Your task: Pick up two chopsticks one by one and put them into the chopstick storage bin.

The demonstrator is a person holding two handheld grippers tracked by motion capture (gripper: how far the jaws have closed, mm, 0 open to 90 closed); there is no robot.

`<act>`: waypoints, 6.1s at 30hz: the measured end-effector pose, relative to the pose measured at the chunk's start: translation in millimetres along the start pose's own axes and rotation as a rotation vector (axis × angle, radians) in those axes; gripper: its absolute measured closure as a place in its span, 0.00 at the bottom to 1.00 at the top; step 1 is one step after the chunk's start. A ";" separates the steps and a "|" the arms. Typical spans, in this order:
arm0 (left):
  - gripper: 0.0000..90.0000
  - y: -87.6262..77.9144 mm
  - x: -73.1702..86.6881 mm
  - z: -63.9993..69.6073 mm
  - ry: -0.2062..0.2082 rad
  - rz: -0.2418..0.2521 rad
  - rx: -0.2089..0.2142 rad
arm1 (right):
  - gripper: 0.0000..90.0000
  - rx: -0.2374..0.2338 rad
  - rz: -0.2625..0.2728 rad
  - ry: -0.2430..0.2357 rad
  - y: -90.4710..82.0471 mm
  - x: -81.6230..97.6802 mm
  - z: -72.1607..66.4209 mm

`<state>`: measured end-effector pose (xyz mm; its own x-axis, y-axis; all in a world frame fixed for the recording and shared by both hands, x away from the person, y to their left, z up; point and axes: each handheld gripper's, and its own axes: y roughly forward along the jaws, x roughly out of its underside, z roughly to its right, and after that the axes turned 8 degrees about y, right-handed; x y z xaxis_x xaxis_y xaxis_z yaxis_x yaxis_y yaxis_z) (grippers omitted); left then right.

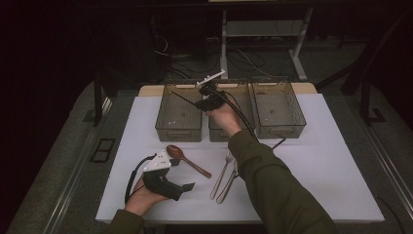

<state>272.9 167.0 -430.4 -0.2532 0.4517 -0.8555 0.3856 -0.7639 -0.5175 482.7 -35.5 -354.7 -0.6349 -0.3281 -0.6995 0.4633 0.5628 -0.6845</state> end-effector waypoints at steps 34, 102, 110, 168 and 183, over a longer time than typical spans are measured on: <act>0.00 -1.3 3.1 -5.0 -0.001 0.002 -0.007 | 0.51 -0.143 -0.003 -0.014 5.0 2.4 -11.9; 0.00 0.3 6.8 -2.9 0.010 -0.028 -0.036 | 0.99 0.110 -0.082 0.045 -120.3 199.4 160.1; 0.00 -0.5 6.6 -2.9 0.008 -0.027 -0.038 | 0.99 0.116 -0.088 0.045 -122.7 202.4 161.9; 0.00 0.8 5.3 -1.2 0.017 -0.028 -0.034 | 0.99 0.185 -0.114 0.076 -159.9 230.6 184.5; 0.00 1.2 5.1 -0.7 0.020 -0.031 -0.032 | 0.99 0.176 -0.123 0.075 -171.8 241.8 182.4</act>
<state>272.7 168.7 -435.4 -0.2481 0.4844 -0.8389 0.4065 -0.7340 -0.5440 362.3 -349.9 -443.7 -0.7344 -0.3248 -0.5960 0.4764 0.3788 -0.7935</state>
